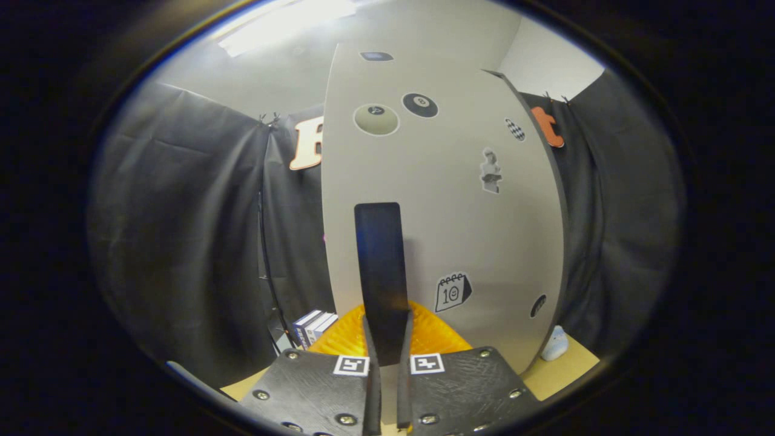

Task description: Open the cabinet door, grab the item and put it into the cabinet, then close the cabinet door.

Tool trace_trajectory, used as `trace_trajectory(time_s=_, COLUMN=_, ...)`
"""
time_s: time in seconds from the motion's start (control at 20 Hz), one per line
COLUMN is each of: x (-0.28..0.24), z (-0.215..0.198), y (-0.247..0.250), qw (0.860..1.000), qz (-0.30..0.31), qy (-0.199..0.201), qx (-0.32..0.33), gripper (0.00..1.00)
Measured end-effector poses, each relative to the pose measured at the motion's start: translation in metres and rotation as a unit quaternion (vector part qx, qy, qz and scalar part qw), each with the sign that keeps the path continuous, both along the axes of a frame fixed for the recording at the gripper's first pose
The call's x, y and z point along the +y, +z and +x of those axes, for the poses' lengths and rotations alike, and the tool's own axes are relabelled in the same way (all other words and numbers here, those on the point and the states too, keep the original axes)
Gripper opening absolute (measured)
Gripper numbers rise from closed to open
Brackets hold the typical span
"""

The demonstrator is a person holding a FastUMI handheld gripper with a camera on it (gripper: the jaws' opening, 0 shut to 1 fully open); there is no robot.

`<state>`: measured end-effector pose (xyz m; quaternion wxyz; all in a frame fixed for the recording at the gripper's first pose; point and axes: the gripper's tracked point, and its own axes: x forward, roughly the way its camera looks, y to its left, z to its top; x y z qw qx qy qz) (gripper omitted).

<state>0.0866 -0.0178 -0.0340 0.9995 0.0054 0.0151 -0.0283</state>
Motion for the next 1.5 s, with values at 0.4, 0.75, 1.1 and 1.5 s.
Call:
trace_trajectory(time_s=0.4, x=-0.006, z=-0.008, y=0.003, qw=1.000, qz=0.002, qy=-0.009, qx=-0.004, gripper=0.10)
trace_trajectory(time_s=0.75, x=-0.013, z=-0.015, y=0.005, qw=1.000, qz=0.001, qy=-0.020, qx=-0.006, gripper=0.10)
trace_trajectory(time_s=1.1, x=-0.024, z=-0.021, y=0.007, qw=0.999, qz=0.000, qy=-0.048, qx=-0.010, gripper=0.10)
trace_trajectory(time_s=1.5, x=-0.042, z=-0.031, y=0.012, qw=0.995, qz=0.004, qy=-0.099, qx=-0.021, gripper=0.10)
